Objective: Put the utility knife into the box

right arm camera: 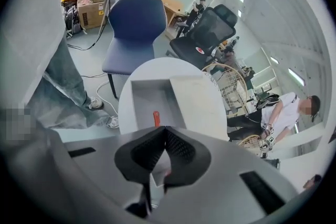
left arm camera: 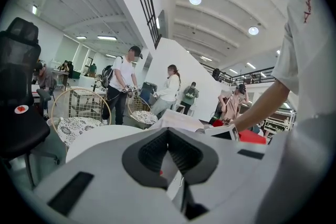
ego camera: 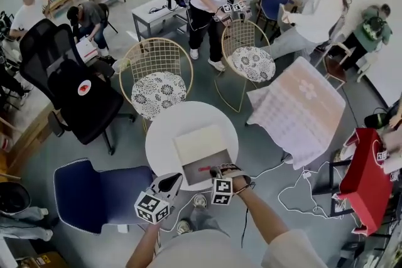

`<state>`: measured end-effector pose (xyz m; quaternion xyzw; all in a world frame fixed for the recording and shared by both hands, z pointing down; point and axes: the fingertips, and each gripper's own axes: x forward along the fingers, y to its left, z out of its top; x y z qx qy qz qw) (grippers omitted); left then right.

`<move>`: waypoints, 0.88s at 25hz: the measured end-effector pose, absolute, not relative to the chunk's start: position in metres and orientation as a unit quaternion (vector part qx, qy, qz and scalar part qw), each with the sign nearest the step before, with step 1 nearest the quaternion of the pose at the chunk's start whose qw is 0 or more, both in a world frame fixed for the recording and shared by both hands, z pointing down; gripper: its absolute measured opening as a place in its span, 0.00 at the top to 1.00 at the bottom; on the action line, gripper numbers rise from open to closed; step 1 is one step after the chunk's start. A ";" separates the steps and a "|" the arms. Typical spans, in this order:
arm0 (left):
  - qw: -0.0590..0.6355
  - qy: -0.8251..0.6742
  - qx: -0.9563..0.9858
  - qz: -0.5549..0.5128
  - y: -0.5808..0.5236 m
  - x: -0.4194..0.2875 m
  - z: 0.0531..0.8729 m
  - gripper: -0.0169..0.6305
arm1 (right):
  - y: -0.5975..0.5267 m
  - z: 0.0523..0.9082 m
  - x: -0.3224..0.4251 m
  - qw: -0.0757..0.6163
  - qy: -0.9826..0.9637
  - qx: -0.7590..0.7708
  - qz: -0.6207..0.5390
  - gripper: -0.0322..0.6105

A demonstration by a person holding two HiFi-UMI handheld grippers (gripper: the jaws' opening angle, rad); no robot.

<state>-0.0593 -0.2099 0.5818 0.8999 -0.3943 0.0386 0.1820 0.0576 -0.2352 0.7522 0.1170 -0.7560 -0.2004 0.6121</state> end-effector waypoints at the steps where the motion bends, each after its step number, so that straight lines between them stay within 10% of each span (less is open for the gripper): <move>1: 0.176 -0.393 0.902 0.037 -0.207 -0.060 0.578 0.96 | -0.233 0.747 0.055 0.608 -0.757 0.126 -0.201 0.92; 12: 0.134 -0.370 0.919 0.030 -0.156 -0.062 0.546 0.96 | -0.191 0.676 0.023 0.497 -0.818 0.266 -0.111 0.92; 22: 0.106 -0.337 0.935 0.023 -0.114 -0.042 0.528 0.96 | -0.163 0.575 0.037 0.168 -0.873 0.441 0.121 0.92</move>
